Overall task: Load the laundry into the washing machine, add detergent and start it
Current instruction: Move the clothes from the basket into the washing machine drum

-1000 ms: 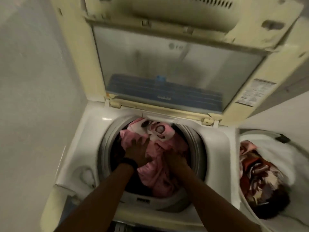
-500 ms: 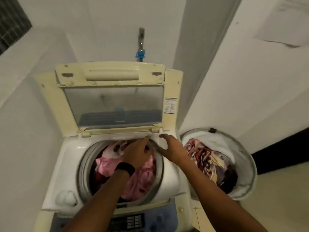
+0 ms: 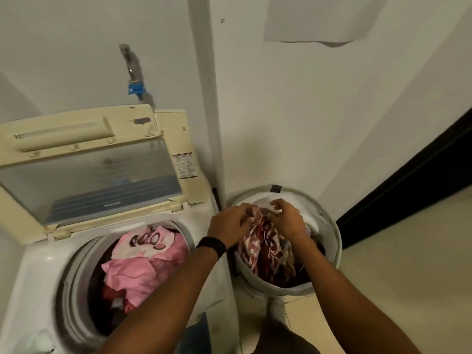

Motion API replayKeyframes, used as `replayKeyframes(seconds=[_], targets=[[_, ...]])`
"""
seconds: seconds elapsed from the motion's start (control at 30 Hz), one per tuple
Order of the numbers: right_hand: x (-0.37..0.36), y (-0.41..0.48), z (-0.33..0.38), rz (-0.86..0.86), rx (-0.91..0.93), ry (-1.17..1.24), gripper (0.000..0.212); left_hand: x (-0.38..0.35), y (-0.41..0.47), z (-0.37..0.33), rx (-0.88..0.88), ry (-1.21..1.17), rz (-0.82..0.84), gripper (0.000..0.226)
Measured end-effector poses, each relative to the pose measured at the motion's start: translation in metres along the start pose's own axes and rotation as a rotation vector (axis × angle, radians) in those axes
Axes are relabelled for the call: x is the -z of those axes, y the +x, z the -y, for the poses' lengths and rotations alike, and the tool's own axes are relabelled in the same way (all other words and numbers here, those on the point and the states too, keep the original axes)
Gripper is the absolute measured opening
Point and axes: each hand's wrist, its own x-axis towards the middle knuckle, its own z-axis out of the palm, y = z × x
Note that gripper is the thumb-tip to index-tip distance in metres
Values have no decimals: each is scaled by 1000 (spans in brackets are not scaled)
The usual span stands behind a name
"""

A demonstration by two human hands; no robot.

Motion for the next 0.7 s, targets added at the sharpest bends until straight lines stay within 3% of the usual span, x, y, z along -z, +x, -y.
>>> replayKeyframes(seconds=[0.1, 0.23, 0.3, 0.37, 0.4, 0.47, 0.5, 0.6, 0.7], targets=[[-4, 19, -40, 92, -77, -5, 41, -34, 21, -14, 49, -9, 82, 35], [-42, 42, -91, 240, -105, 88, 78, -83, 42, -17, 152, -15, 154, 36], [-63, 51, -111, 313, -144, 109, 85, -107, 46, -16, 228, -34, 173, 36], [-66, 52, -118, 368, -184, 132, 77, -125, 43, -12, 324, -96, 206, 35], [-62, 52, -116, 377, -193, 162, 62, -133, 41, -6, 372, -134, 216, 37], [-52, 53, -118, 374, -203, 223, 29, -150, 36, 4, 436, -170, 254, 59], [-44, 53, -115, 345, -180, 238, 23, -154, 34, 5, 450, -158, 284, 78], [-18, 51, -98, 330, -104, 345, 20, -166, 32, -2, 540, -149, 244, 117], [2, 51, -83, 391, -86, 466, 29, -153, 32, -16, 545, -296, 33, 116]])
